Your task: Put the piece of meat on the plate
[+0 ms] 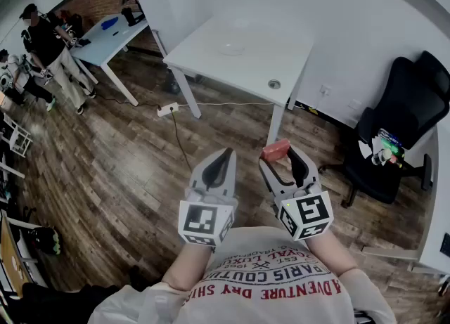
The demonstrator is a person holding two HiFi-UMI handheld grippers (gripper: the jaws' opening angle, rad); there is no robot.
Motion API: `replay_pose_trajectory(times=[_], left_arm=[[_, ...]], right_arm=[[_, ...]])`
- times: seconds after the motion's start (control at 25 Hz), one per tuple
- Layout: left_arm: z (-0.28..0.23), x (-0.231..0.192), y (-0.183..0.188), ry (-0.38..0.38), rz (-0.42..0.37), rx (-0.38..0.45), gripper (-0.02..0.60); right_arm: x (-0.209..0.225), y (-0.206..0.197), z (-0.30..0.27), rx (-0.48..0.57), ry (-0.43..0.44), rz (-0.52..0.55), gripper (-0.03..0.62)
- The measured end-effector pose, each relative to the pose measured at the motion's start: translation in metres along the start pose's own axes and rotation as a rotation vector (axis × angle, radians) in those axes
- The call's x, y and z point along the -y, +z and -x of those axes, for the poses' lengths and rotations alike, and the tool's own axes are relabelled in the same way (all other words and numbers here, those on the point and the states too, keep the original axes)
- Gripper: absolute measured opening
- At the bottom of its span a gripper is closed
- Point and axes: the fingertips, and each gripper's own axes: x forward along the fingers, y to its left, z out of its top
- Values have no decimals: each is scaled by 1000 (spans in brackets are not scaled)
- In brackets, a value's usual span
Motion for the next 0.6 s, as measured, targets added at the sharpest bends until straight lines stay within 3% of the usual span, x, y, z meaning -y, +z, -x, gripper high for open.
replay_pose_trajectory(times=[0.36, 0.6], left_arm=[[-13, -1, -7, 6, 12, -13, 9], [-21, -8, -13, 23, 23, -28, 9]], right_arm=[[9, -4, -10, -7, 11, 7, 282], [16, -8, -19, -28, 38, -65, 282]])
